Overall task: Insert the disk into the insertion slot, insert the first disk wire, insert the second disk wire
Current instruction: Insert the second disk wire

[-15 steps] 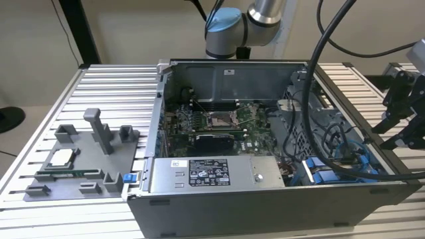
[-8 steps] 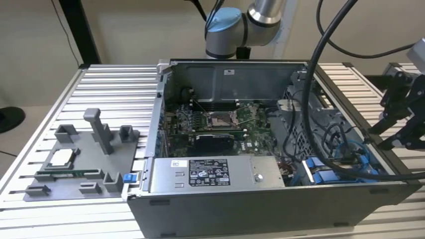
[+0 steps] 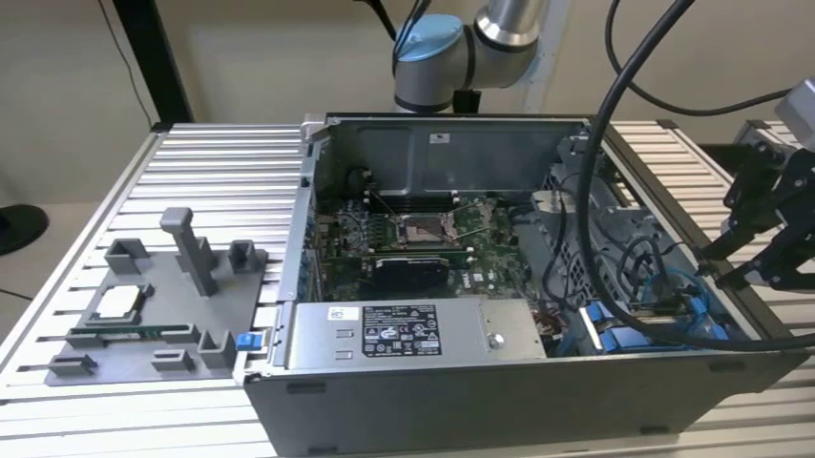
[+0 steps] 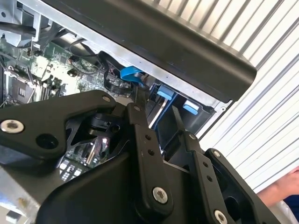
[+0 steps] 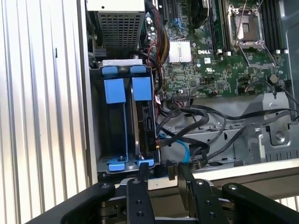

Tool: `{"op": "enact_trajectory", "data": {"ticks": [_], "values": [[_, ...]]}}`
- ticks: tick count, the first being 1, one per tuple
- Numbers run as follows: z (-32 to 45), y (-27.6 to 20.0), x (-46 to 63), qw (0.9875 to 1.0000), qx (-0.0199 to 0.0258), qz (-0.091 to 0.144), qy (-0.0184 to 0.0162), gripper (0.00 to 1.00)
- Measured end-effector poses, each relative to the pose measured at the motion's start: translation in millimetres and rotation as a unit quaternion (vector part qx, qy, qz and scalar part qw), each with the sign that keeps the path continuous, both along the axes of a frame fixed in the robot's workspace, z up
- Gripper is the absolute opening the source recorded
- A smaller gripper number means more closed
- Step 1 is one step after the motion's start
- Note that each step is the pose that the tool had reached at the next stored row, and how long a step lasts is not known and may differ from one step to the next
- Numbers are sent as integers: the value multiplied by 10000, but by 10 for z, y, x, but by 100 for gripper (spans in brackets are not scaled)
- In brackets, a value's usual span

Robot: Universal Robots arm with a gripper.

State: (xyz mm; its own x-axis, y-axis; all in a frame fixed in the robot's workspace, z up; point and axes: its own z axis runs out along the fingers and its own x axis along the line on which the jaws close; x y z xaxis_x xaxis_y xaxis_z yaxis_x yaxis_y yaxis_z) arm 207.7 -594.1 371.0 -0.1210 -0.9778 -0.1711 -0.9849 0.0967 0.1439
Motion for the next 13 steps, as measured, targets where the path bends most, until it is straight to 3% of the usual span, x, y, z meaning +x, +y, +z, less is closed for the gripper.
{"op": "enact_trajectory", "data": {"ticks": [2, 13], "values": [[-12, 0, -1, 10000, 17, 0, 30, 100], [-51, -3, 0, 9999, 113, 22, 27, 100]]}}
